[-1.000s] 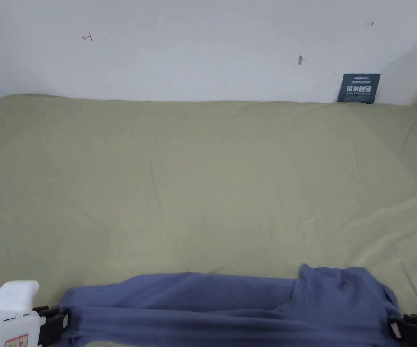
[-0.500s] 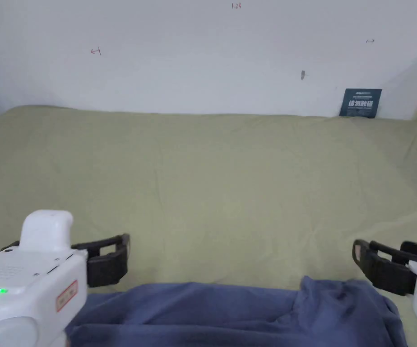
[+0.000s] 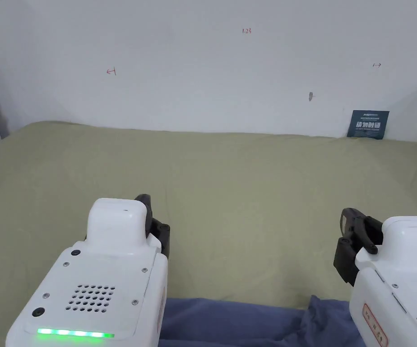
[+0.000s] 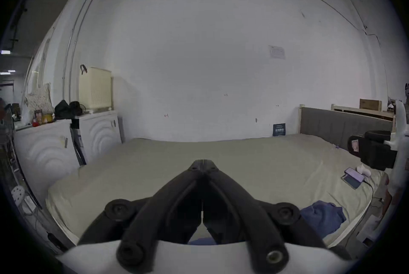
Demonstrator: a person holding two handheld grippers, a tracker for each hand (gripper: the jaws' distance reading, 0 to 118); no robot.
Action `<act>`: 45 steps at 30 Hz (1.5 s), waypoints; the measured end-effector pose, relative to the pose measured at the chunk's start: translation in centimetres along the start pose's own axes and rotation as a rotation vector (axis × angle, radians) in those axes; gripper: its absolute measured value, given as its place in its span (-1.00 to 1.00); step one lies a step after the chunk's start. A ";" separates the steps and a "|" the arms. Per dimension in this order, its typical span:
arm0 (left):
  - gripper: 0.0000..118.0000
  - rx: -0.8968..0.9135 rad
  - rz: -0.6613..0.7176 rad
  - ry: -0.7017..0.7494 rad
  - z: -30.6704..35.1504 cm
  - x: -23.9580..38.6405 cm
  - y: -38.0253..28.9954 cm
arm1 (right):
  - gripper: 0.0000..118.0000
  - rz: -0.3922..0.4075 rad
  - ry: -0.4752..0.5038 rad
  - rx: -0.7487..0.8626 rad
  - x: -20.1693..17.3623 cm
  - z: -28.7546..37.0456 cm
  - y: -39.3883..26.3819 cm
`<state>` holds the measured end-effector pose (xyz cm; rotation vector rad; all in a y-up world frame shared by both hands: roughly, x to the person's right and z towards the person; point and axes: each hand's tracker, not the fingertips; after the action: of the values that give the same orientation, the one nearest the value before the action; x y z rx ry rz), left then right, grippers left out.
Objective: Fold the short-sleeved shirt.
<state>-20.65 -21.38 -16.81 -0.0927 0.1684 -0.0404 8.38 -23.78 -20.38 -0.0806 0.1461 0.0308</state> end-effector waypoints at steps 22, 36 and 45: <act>-1.00 -1.019 0.757 -0.394 -14.2 -25.4 -17.7 | -1.00 0.033 0.002 -0.041 -2.8 0.7 -0.2; 0.98 -1.070 0.818 -0.550 -16.8 -24.6 -20.5 | -1.00 0.026 -0.003 -0.116 -3.1 -0.3 -1.2; 0.98 -1.131 0.910 -0.684 -17.5 -23.0 -23.4 | -1.00 0.014 -0.011 -0.132 -2.5 -0.5 -1.4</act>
<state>-46.97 -45.12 -27.95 -1.1320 -0.4840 0.9980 5.93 -25.32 -20.37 -0.2115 0.1333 0.0547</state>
